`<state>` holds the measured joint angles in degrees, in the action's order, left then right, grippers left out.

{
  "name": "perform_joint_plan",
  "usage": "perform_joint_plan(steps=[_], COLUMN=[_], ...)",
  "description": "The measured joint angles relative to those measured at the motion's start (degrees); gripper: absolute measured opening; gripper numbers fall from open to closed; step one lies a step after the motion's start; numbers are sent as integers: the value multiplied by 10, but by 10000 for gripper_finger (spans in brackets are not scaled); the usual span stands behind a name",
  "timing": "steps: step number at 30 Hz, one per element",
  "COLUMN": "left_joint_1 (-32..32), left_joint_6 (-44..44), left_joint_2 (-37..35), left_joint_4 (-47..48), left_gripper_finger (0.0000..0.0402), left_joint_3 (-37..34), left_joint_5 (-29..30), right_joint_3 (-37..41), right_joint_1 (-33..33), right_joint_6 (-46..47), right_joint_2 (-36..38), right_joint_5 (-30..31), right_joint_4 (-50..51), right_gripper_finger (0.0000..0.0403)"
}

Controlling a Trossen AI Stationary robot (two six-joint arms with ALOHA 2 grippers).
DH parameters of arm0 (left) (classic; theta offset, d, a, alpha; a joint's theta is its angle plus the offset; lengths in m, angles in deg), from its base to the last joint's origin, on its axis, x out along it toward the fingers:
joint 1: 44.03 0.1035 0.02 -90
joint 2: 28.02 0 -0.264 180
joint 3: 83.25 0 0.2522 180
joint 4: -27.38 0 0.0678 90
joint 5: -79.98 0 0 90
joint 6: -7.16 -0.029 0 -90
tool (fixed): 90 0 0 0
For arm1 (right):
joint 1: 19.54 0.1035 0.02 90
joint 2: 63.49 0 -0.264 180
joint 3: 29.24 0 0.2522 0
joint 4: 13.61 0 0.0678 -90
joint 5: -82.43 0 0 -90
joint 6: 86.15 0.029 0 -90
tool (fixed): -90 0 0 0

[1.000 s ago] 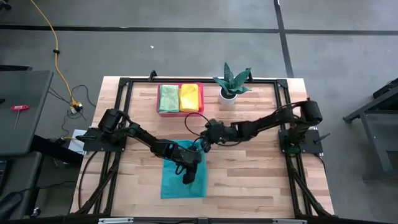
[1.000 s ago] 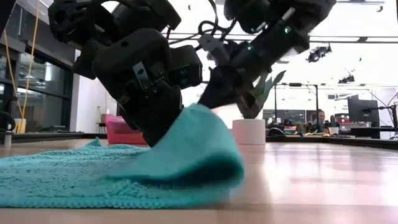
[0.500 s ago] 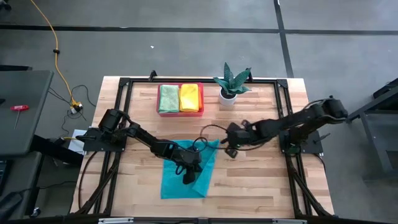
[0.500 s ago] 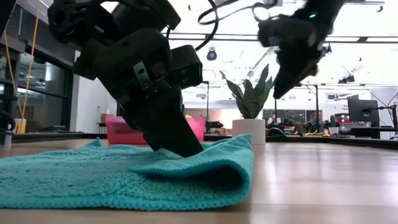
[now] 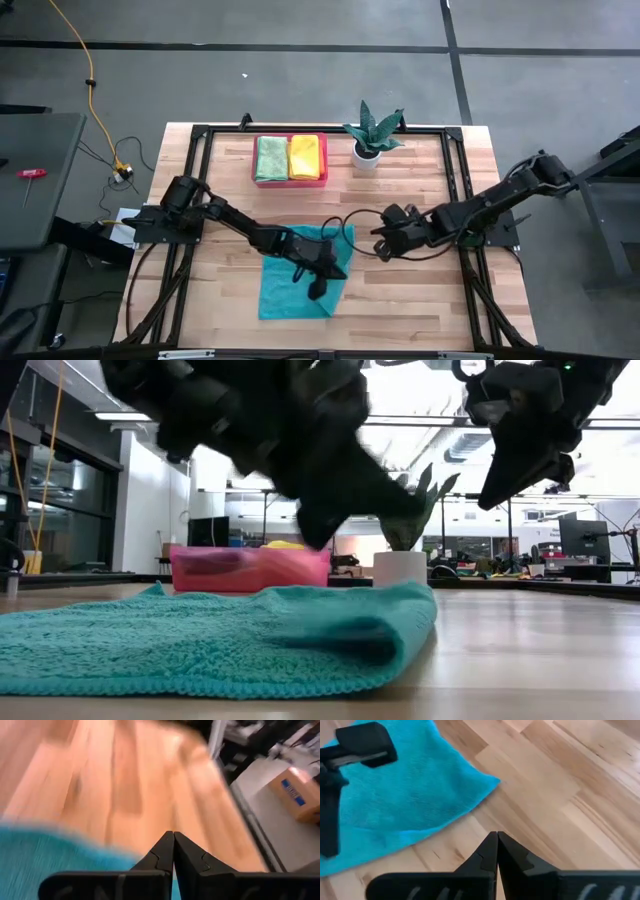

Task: Fold microfiber towels
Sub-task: Fold the blue microfiber towel

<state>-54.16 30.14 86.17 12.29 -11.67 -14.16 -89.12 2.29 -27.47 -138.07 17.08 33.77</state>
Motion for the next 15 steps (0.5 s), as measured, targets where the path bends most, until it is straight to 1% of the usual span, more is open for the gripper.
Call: perform_joint_plan(steps=[3, 6, 8, 10, 11, 13, 15], left_joint_1=[-1, -5, -5, 4, 10, 26, 39], left_joint_6=[-23, -26, -32, -37, -37, -54, -95], left_joint_2=[17, 45, 56, 47, 34, 6, -21], left_joint_4=[-20, -22, -4, 53, 98, 192, 293], left_gripper_finger=[0, 0, 0, 0, 0, 0, 0], left_joint_3=[34, 75, 96, 111, 113, 117, 117], left_joint_5=[-9, -13, -41, -83, -89, -75, -37], right_joint_3=[1, 1, 1, 1, 1, 1, 1], right_joint_1=[4, 4, 4, 7, 8, 14, 16], right_joint_6=[-1, -2, -2, -2, -2, -2, -2], right_joint_2=[0, 1, 1, 1, 1, 1, 0], right_joint_5=[0, 0, -1, -4, -5, -6, -2], right_joint_4=[-9, -20, -29, -34, -39, -40, -41], right_gripper_finger=[0, 0, 0, 0, 0, 0, 0])
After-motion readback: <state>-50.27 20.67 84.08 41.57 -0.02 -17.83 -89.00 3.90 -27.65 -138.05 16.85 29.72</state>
